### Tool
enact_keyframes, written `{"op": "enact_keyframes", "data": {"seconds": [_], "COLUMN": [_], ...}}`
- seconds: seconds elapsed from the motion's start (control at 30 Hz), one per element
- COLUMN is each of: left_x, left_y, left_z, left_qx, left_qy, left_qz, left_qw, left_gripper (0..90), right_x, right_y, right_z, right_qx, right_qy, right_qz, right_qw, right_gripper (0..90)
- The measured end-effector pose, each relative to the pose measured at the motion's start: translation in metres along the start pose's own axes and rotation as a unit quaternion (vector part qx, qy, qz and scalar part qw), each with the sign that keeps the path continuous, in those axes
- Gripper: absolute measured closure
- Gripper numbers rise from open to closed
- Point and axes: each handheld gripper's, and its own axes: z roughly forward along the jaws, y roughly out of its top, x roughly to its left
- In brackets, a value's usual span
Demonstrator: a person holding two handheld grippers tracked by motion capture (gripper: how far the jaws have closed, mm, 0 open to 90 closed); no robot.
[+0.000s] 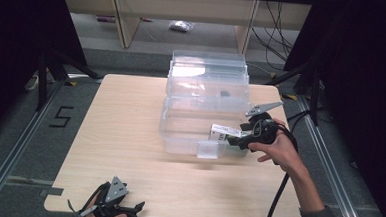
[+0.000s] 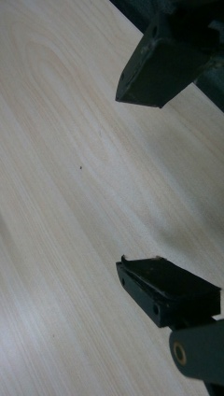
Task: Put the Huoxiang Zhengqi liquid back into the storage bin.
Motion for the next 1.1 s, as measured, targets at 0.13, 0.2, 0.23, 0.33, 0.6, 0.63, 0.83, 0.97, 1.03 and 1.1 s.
{"op": "enact_keyframes", "data": {"seconds": [0.13, 0.2, 0.23, 0.33, 0.6, 0.63, 0.83, 0.97, 1.03, 1.1], "left_x": [0.001, -0.001, 0.0, -0.001, 0.0, 0.0, 0.0, 0.0, -0.001, -0.001], "left_y": [0.0, 0.0, 0.0, 0.0, 0.0, 0.0, 0.0, 0.0, 0.0, 0.0], "left_z": [-0.001, 0.0, 0.0, 0.0, 0.0, 0.0, 0.0, 0.001, 0.001, 0.001], "left_qx": [0.008, -0.005, -0.001, -0.005, -0.003, -0.002, -0.001, -0.002, -0.003, -0.002], "left_qy": [-0.002, -0.005, -0.002, -0.007, -0.001, -0.001, -0.002, -0.002, -0.003, 0.005], "left_qz": [0.008, -0.007, -0.003, -0.009, -0.003, -0.003, -0.003, -0.003, -0.003, -0.004], "left_qw": [0.9999, 0.9999, 1.0, 0.9999, 1.0, 1.0, 1.0, 1.0, 1.0, 1.0], "left_gripper": [15.1, 15.1, 15.1, 15.1, 15.1, 15.1, 15.1, 15.1, 15.1, 15.1], "right_x": [0.004, 0.004, 0.006, 0.008, 0.016, 0.017, 0.021, 0.025, 0.025, 0.028], "right_y": [-0.004, -0.006, -0.009, -0.012, -0.024, -0.026, -0.033, -0.038, -0.04, -0.042], "right_z": [0.0, -0.001, -0.002, -0.002, -0.003, -0.003, -0.005, -0.005, -0.004, -0.004], "right_qx": [-0.016, -0.023, -0.015, -0.015, -0.027, -0.033, -0.029, -0.026, -0.033, -0.029], "right_qy": [0.0, 0.0, 0.002, 0.002, -0.004, -0.005, 0.001, 0.01, 0.006, 0.01], "right_qz": [-0.001, -0.006, -0.003, 0.003, 0.0, -0.006, -0.001, 0.005, -0.005, 0.005], "right_qw": [0.9999, 0.9997, 0.9999, 0.9999, 0.9996, 0.9994, 0.9996, 0.9996, 0.9994, 0.9995], "right_gripper": [24.3, 24.3, 24.2, 24.3, 24.9, 24.9, 24.8, 24.7, 24.7, 24.6]}}
